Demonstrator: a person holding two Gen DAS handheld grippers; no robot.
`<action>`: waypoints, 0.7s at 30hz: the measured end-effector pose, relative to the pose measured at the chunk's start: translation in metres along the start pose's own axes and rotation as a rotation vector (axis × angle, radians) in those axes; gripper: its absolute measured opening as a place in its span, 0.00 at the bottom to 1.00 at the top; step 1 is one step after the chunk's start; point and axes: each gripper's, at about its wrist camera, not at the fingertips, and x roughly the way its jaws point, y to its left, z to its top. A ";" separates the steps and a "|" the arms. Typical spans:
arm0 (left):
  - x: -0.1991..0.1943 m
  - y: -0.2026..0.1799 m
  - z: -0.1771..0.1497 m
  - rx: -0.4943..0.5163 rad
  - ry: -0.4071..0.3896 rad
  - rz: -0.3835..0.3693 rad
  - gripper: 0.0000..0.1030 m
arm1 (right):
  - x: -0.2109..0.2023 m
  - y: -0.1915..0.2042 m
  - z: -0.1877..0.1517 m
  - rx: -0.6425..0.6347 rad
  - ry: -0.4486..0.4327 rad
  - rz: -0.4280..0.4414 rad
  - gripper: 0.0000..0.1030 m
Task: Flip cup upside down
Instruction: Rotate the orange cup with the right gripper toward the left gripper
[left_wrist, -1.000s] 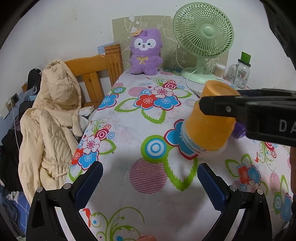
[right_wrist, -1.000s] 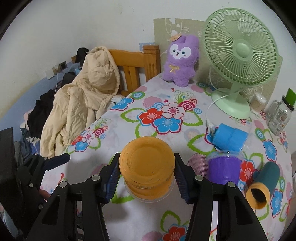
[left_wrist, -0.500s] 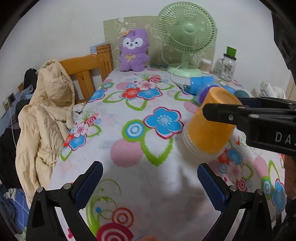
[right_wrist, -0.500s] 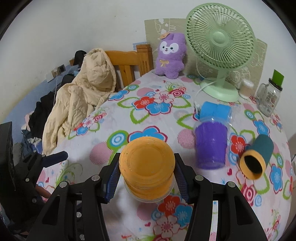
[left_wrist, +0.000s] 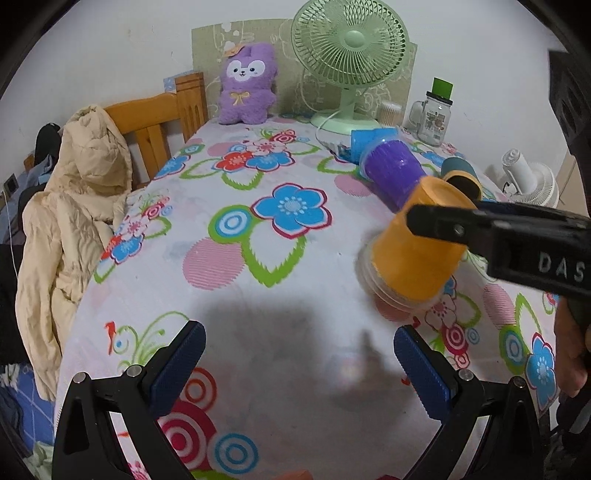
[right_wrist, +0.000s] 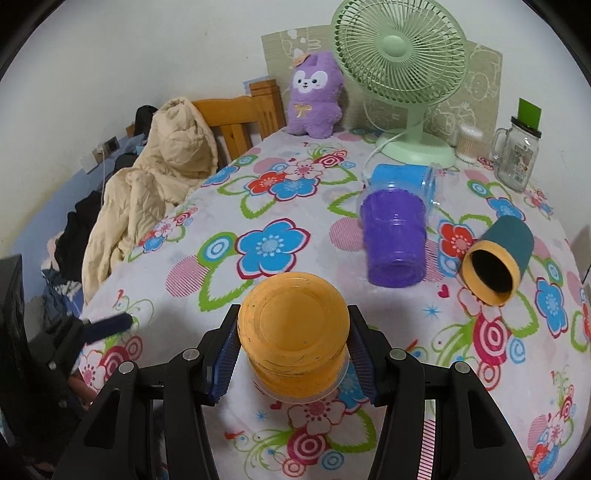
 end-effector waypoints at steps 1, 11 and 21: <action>0.000 -0.001 -0.002 -0.001 0.004 -0.001 1.00 | 0.002 0.003 0.001 -0.002 0.001 0.003 0.56; -0.001 -0.001 -0.015 -0.020 0.025 0.009 1.00 | 0.004 0.010 -0.005 0.004 -0.065 0.067 0.56; 0.005 0.001 -0.018 -0.033 0.039 0.006 1.00 | -0.032 -0.008 -0.055 0.051 -0.092 0.068 0.56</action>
